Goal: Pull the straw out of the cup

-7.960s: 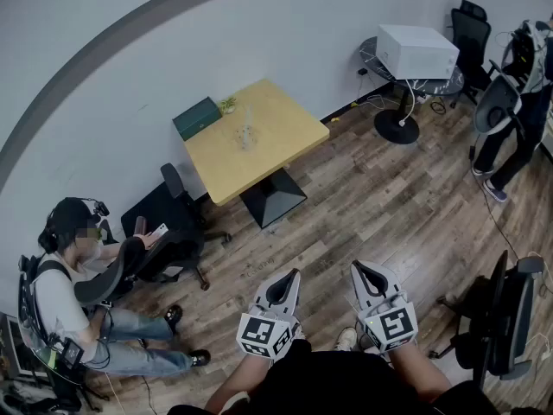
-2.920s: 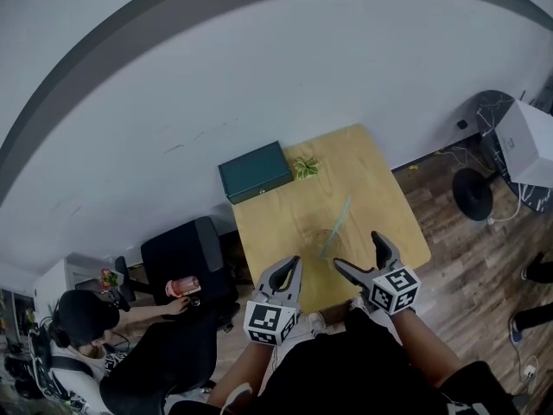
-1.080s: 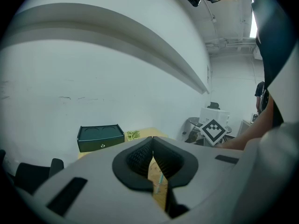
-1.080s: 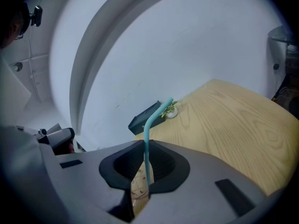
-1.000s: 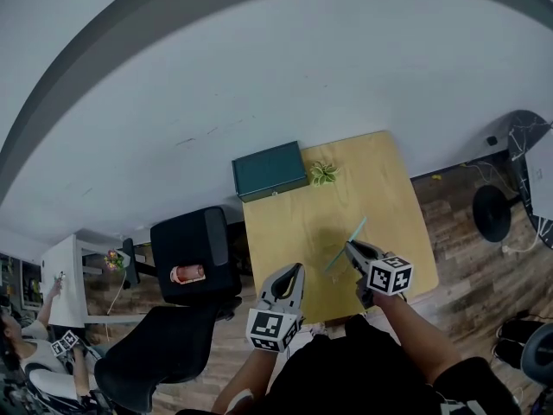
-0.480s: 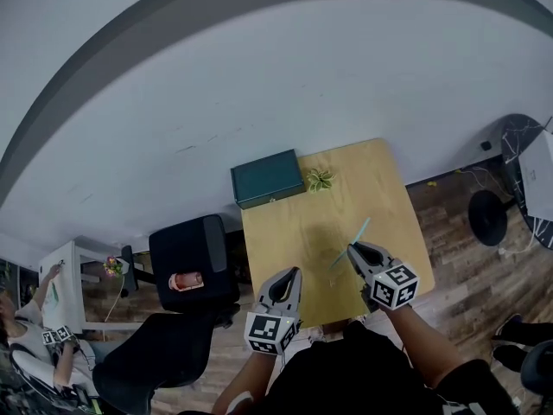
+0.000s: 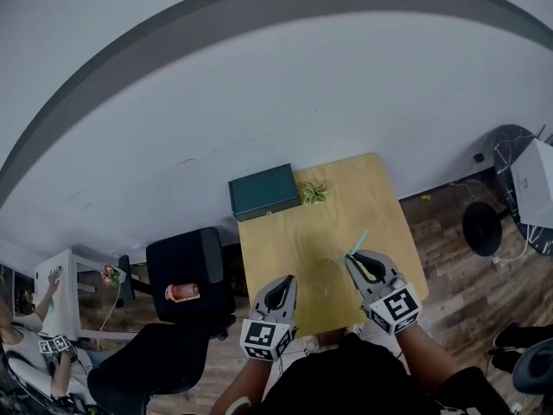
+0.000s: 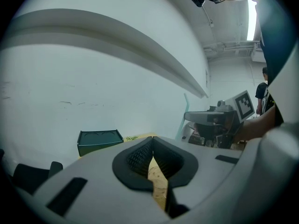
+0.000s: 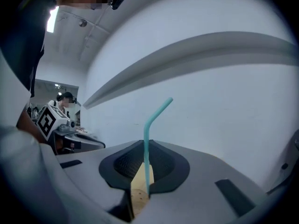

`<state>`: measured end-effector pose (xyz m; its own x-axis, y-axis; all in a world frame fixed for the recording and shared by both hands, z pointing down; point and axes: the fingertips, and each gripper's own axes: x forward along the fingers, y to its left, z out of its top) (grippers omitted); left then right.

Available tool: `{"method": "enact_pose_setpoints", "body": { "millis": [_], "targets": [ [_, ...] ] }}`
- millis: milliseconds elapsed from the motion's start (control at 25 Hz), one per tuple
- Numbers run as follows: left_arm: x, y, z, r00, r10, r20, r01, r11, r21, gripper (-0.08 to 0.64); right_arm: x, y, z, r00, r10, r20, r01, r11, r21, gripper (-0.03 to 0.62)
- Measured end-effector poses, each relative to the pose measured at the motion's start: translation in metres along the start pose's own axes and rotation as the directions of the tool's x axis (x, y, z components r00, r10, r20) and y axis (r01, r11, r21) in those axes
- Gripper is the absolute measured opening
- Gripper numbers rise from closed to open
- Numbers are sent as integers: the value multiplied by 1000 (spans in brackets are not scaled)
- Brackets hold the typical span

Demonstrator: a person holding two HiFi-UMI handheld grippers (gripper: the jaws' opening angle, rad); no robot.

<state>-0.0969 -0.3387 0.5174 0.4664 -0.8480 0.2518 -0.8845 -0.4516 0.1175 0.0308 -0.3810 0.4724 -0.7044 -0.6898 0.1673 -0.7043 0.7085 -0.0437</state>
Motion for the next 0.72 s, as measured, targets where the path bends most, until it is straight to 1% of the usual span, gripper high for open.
{"method": "enact_pose_setpoints", "body": {
  "millis": [40,160,240,360,480,560,640,720],
  "targets": [
    [0,-1,2,1000,-4,2,4,1000,5,18,-3,2,10,1000,0,19,0,1000,-30,53],
    [0,-2,6,1000,2,12,-2,1000,-4,18,-12,12,45,992,20,123,-3,991,-137,52],
    [1,-3,9,1000,3,18,-3,1000,-4,18,-18,19,65,985,30,172,1,984,-177,52],
    [2,-7,14,1000,-7,26,7,1000,8,18,-24,25,81,977,34,210,2,985,-170,53],
    [4,-13,19,999,-30,36,29,999,32,18,-25,28,88,972,28,233,13,985,-172,52],
    [4,-17,20,999,-38,35,36,999,34,18,-26,30,91,969,24,244,21,984,-178,52],
    [3,-19,22,999,-35,35,34,999,25,18,-28,32,93,968,25,250,23,982,-186,52],
    [2,-21,24,999,-34,41,33,999,22,18,-29,32,92,972,25,236,19,983,-182,52]
  ]
}}
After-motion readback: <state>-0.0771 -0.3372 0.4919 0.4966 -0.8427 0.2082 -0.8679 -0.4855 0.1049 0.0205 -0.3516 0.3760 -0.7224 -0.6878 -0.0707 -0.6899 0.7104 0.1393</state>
